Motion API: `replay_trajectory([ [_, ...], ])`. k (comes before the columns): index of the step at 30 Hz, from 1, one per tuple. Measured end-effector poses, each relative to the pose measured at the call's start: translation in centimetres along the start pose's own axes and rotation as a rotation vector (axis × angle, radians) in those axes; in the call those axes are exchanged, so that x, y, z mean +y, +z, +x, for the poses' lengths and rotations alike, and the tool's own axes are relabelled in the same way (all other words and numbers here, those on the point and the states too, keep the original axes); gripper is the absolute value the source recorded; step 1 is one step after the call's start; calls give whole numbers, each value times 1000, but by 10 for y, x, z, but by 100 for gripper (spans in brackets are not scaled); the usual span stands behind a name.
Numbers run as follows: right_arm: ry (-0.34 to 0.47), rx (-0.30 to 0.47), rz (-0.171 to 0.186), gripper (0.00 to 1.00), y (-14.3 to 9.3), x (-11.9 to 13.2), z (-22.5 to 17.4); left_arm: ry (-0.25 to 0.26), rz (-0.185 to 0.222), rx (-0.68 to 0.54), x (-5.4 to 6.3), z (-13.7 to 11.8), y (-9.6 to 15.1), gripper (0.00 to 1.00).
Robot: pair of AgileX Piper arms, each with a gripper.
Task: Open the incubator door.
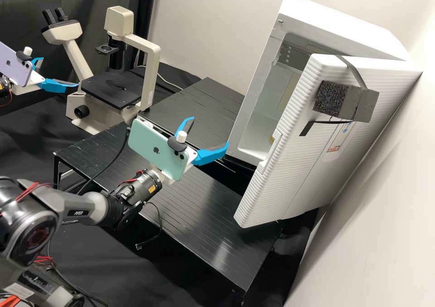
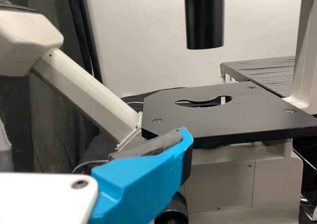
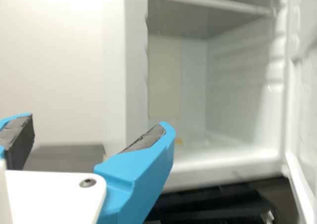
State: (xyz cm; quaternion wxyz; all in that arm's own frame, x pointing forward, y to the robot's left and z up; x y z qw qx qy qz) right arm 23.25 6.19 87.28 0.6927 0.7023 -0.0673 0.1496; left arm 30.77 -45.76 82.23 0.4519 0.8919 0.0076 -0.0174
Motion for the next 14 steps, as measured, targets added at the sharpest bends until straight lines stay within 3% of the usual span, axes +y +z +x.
replay_trajectory([
  [6,65,-38,0,100,9,-8,1,0,0,0,0,0,0,100],
  [11,66,-67,-5,100,15,-9,2,0,0,0,0,0,0,100],
  [14,53,-54,36,100,17,-8,1,0,0,0,0,0,0,100],
])
